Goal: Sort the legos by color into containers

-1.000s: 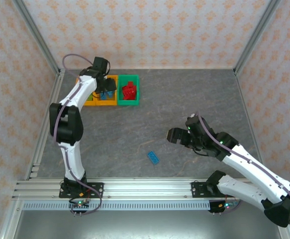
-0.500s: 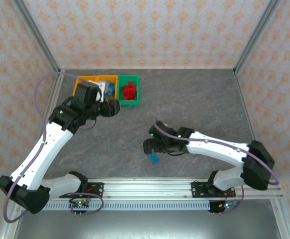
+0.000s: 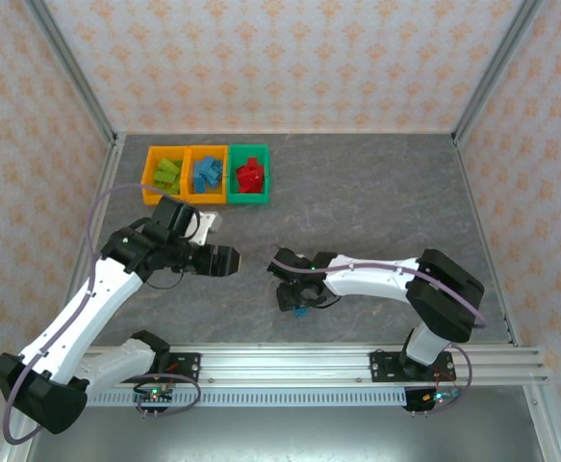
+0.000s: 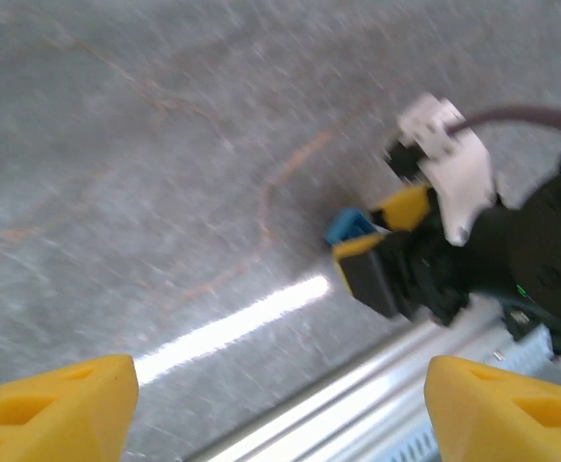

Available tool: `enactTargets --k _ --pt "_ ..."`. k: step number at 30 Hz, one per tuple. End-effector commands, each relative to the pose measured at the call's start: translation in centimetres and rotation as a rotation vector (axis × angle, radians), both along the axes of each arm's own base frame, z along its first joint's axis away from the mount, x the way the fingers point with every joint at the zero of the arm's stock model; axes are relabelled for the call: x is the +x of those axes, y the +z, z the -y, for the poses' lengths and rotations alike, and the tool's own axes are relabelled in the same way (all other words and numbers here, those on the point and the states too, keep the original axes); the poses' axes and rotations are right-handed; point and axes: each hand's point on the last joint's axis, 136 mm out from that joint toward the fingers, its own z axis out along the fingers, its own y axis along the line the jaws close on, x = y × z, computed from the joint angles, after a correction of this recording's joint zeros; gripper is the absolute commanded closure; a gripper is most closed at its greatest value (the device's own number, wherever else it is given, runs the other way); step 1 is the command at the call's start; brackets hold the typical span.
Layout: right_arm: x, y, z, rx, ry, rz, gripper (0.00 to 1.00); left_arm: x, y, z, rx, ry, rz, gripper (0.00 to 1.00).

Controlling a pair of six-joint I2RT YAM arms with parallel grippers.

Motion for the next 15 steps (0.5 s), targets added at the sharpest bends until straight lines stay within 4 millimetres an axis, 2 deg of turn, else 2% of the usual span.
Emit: enactTargets --k 1,5,9,11,15 --pt "-0.5 -0.8 0.3 -0.010 0.005 -0.013 0.51 -3.4 1.0 1.5 -0.126 -0.110 -0.057 0.19" --pt "-0.3 -0.9 0.1 -0.021 0.006 -0.013 0.63 -3.4 0.7 1.2 -0.113 -0.093 -0.056 0.15" --pt "0.8 0.5 0.1 -0.019 -0.027 0.044 0.73 -1.8 0.0 -1.1 0.022 0.000 0.001 0.12" --pt "1.6 2.6 -0.6 0.037 -0.035 0.097 0.77 -0.8 0.3 -2.4 0.086 0.056 0.063 0.10" --pt "5.2 9.0 -3.2 0.217 -0.051 0.302 0.80 1.9 2.7 -5.3 0.182 0.203 0.262 0.05"
